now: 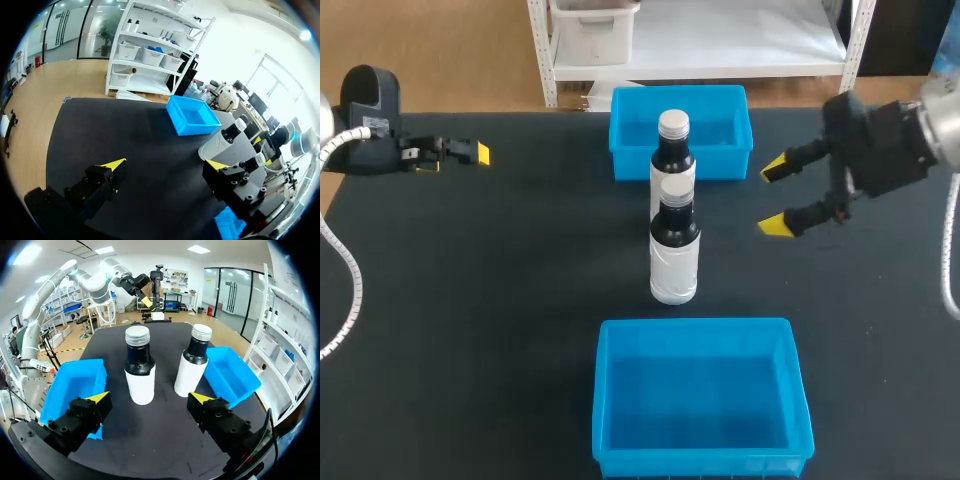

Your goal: Pick up the bottle, and place it in the far bin if it is heavy, or in the near bin if it is light.

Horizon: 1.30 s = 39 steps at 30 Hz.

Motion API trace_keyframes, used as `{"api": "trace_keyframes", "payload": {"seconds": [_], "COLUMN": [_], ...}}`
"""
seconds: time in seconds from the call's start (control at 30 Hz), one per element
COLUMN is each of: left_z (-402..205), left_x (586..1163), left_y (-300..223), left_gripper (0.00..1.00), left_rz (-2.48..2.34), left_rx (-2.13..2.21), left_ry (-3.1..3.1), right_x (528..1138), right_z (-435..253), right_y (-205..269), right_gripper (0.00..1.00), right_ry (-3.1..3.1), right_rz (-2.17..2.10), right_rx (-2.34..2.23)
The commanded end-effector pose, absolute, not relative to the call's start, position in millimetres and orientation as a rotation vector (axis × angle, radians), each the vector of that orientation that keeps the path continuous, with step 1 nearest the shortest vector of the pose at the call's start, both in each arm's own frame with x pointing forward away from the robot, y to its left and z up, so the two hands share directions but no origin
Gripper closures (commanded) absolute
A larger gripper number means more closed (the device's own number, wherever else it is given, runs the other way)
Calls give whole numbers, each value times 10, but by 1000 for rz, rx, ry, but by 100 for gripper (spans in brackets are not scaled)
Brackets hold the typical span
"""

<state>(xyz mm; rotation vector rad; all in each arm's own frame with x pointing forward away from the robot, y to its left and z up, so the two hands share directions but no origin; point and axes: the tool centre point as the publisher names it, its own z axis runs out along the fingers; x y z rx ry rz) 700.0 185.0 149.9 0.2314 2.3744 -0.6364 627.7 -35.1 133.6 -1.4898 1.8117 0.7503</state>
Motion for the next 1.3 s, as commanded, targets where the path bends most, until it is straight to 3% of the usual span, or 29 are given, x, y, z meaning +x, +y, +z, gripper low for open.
{"api": "trace_keyframes", "payload": {"seconds": [0.03, 1.3], "left_z": [1499, 1499], "left_x": [7000, 7000], "left_y": [1849, 1849], "left_gripper": [0, 0], "left_rz": [-636, -636], "left_rx": [231, 231], "left_ry": [2374, 2374], "right_x": [6304, 6215], "right_z": [1277, 1206], "right_y": [-210, 668], "right_gripper": [0, 0], "right_ry": [1803, 1762], "right_rz": [774, 881], "right_rx": [-1504, -1569]}}
